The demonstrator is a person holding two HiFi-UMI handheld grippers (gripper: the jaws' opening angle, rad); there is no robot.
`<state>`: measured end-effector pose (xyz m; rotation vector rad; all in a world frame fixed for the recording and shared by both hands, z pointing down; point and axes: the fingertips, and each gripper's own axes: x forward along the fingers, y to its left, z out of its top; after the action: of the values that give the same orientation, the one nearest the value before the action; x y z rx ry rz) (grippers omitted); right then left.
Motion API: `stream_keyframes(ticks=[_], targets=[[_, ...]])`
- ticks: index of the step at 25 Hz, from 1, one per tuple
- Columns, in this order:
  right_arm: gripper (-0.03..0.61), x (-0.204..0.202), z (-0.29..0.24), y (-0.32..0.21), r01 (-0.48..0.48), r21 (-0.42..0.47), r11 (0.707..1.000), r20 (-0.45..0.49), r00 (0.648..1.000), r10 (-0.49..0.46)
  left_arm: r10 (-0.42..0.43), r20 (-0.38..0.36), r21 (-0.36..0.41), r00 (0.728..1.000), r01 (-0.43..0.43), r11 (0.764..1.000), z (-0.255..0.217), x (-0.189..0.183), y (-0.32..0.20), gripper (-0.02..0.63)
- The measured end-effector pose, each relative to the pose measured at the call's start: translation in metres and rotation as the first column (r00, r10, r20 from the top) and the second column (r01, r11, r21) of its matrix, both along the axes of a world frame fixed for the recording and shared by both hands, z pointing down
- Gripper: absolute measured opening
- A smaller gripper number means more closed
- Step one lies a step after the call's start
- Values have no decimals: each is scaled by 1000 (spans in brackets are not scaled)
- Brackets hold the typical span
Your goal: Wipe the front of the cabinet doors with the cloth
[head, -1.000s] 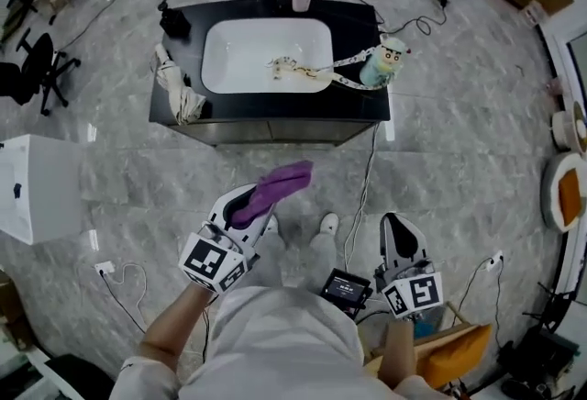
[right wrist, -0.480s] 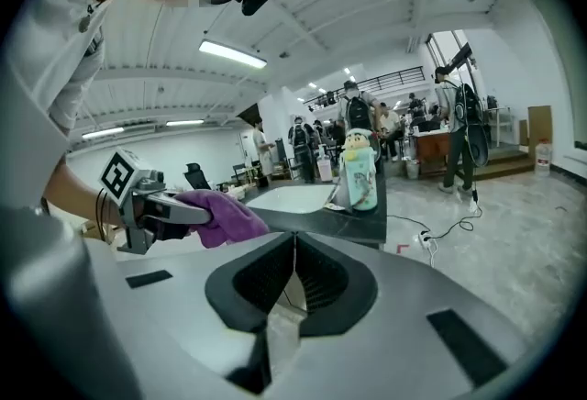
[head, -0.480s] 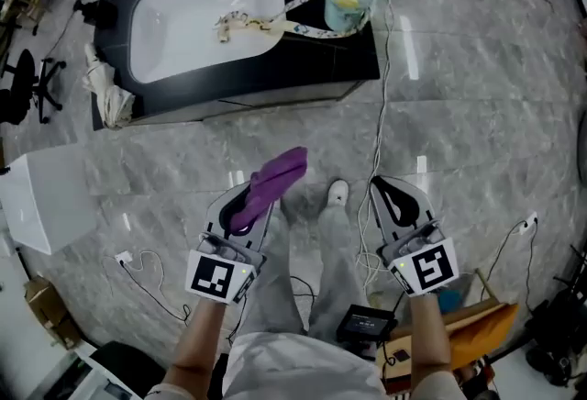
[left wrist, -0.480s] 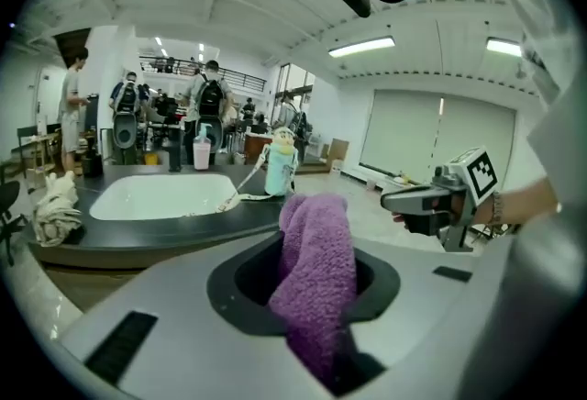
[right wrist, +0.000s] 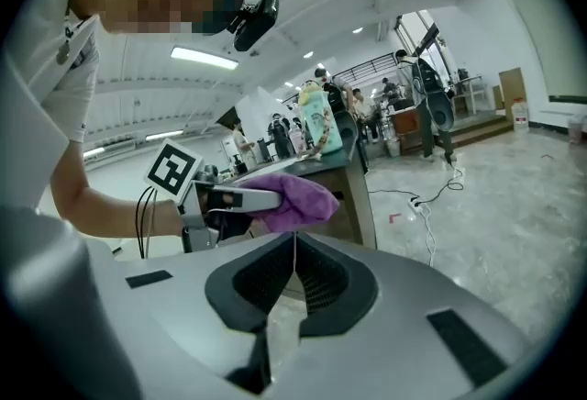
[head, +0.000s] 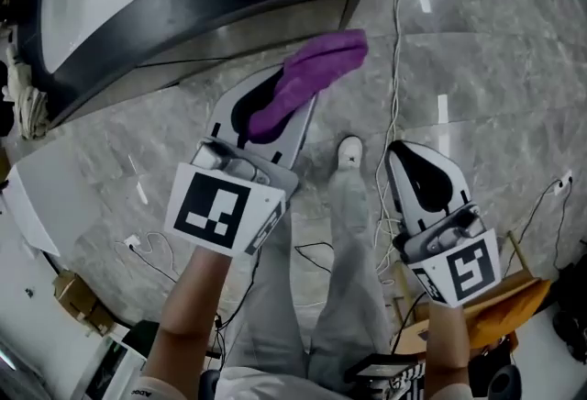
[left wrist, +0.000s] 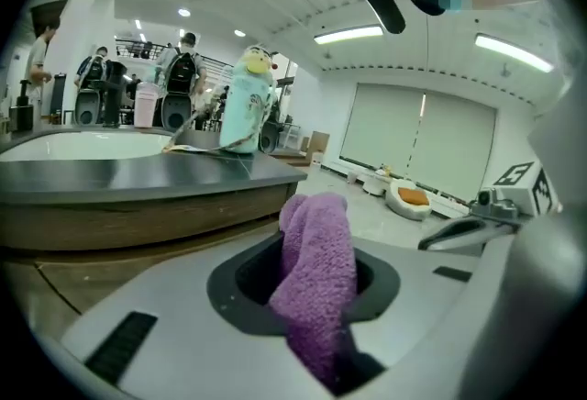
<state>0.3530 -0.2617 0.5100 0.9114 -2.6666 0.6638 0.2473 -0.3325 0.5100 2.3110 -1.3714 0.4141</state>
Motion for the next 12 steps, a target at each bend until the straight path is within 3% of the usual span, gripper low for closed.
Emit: stream_keyframes(ticks=[3,7,12], targets=[[28,0,26,4,-4,-29,1000,-3,1000,4,1,31,-11,1000,0,1000,24,12,-14,94],[28,-5,37,6,20,-48,999,-4,1000,-20,-111,-26,6,993,111,994,39,17,-44,94],[28,-15,46,-2,56,-68,996,-4,998,-56,-206,-30,-12,978,205,979,47,2,-66,94]])
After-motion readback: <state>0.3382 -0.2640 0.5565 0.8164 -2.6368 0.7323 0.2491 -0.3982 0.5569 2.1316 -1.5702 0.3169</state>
